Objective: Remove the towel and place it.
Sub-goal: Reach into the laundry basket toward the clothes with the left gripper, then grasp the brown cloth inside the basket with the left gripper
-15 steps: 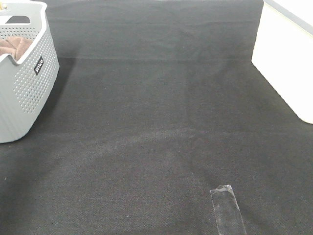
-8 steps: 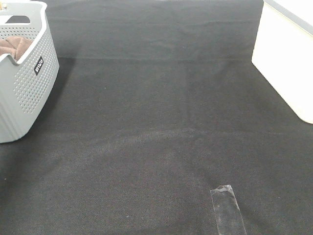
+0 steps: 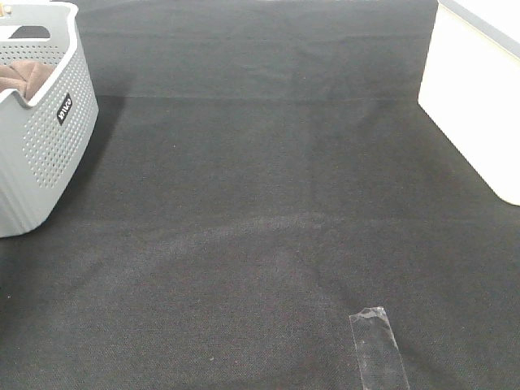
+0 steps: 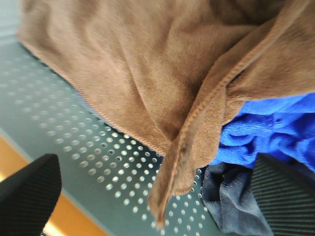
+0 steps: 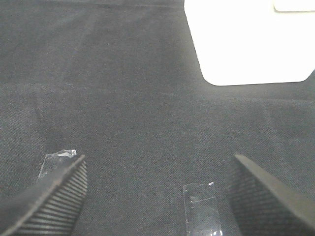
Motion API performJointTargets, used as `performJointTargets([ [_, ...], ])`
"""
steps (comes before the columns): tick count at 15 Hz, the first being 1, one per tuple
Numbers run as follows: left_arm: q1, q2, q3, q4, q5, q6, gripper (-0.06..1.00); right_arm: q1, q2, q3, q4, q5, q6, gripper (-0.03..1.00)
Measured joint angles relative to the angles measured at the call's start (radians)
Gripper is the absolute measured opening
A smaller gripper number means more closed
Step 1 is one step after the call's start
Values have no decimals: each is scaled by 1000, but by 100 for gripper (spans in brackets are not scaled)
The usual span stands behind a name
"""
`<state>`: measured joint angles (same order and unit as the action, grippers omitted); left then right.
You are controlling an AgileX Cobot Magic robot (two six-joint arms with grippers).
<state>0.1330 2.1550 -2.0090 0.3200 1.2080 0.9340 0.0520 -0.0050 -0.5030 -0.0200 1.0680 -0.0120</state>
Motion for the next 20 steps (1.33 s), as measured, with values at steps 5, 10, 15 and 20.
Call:
performJointTargets([
  [5,24,22,0,-28,4,42,94,0,0,0,0,0,0,76],
  [10,24,58,0,-73,4,57,74,0,0,0,0,0,0,76],
  [15,24,54,0,-31,4,-31,0,0,0,0,0,0,0,76],
  [20,21,52,-25,-22,8,-151,0,0,0,0,0,0,0,76],
])
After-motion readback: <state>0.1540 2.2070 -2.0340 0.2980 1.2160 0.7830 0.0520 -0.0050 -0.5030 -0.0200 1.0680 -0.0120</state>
